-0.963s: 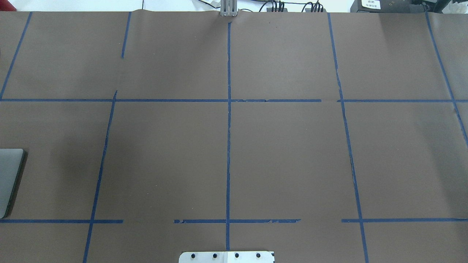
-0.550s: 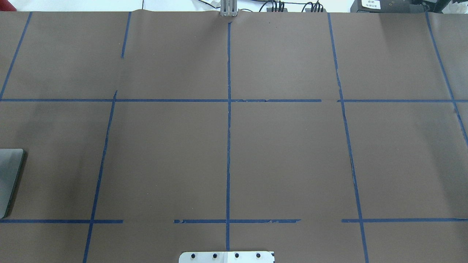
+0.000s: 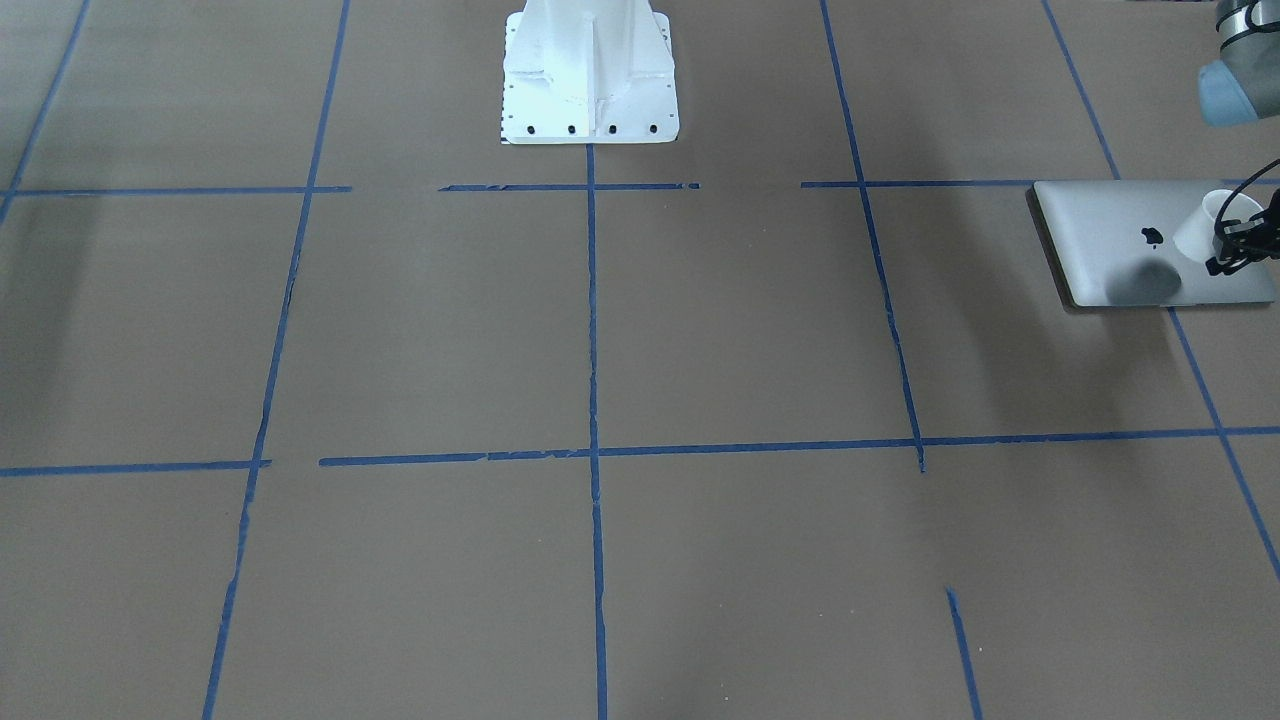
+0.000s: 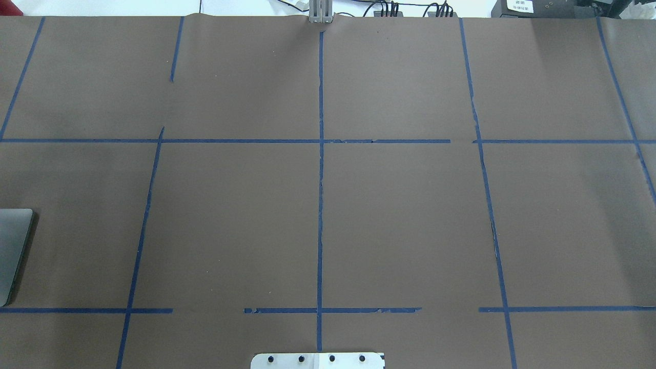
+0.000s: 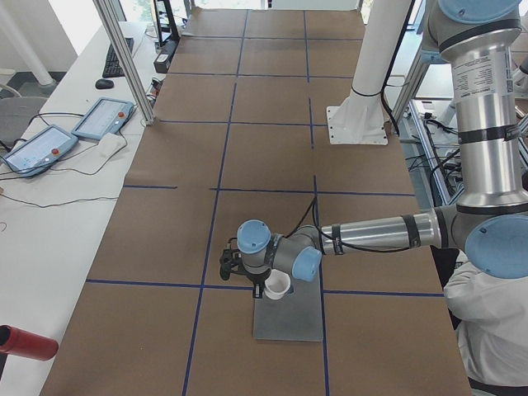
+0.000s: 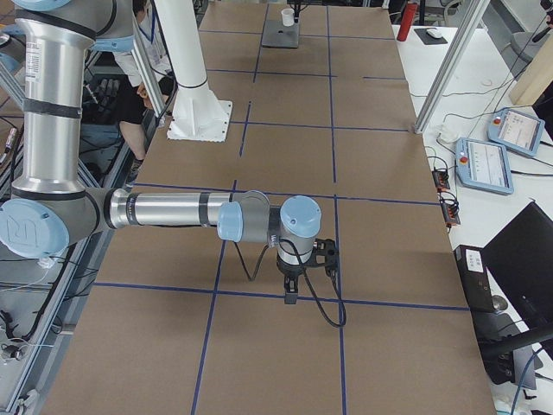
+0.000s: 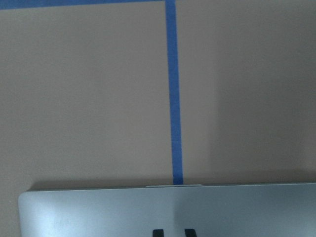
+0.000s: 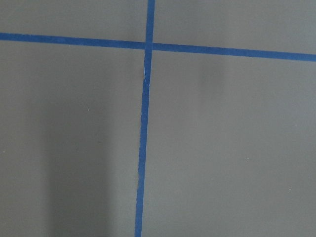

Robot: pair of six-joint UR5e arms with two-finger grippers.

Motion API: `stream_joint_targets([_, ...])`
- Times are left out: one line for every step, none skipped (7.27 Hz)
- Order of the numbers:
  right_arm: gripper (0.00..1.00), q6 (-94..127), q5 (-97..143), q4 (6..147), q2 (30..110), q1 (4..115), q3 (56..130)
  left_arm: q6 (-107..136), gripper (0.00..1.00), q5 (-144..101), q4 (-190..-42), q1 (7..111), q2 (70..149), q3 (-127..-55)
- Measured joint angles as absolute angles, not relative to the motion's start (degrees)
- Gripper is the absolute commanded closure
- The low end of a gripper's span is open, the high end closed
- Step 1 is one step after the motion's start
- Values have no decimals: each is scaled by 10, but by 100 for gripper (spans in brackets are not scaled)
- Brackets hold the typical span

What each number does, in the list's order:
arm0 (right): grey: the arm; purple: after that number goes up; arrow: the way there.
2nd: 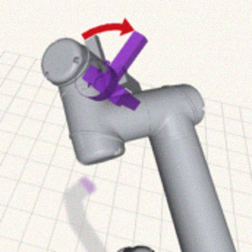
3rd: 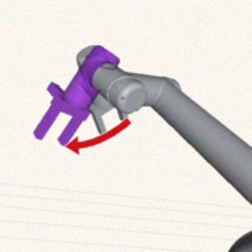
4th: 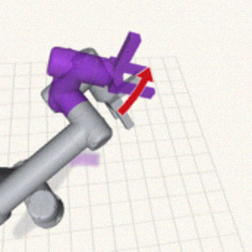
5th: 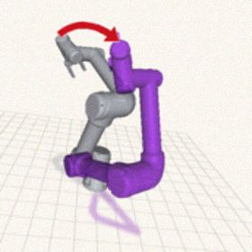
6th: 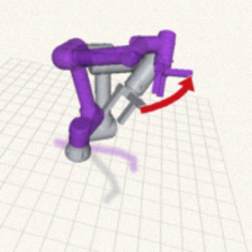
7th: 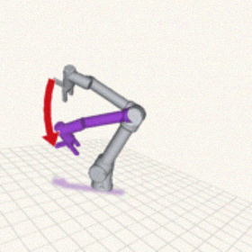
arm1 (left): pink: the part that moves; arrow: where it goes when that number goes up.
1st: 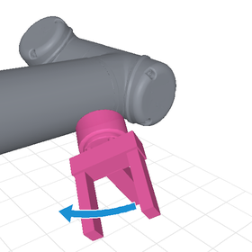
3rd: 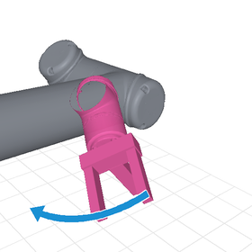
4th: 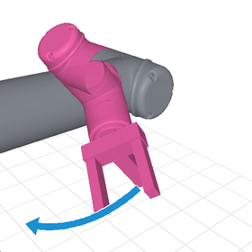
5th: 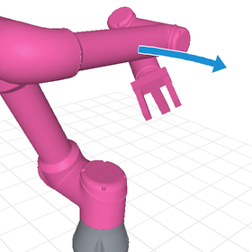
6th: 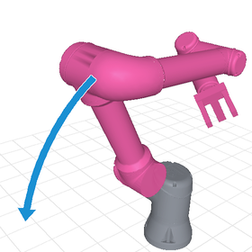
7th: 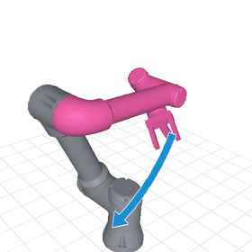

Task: Place cup on laptop
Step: 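Move the held cup with the left gripper over the silver laptop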

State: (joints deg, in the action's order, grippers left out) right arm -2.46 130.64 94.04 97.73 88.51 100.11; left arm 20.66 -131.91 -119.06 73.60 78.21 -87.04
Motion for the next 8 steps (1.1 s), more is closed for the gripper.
stream_joint_targets([0, -25, 1306, 940, 977, 885, 1001, 215, 100, -1319, -1205, 725, 775, -866])
stream_joint_targets([0, -25, 1306, 940, 977, 885, 1001, 218, 100, -1319, -1210, 714, 771, -864])
stream_joint_targets([0, -25, 1306, 940, 977, 885, 1001, 219, 100, -1320, -1211, 704, 768, -863])
stream_joint_targets([0, -25, 1307, 940, 977, 885, 1001, 220, 100, -1320, -1212, 696, 766, -863])
stream_joint_targets([0, -25, 1307, 940, 977, 885, 1001, 220, 95, -1321, -1212, 691, 765, -862])
stream_joint_targets([0, -25, 1306, 940, 977, 885, 1001, 220, 87, -1321, -1211, 688, 765, -862])
stream_joint_targets([0, -25, 1306, 940, 977, 885, 1001, 221, 79, -1322, -1211, 685, 765, -862])
stream_joint_targets([0, -25, 1307, 940, 977, 885, 1001, 221, 64, -1322, -1211, 683, 765, -861])
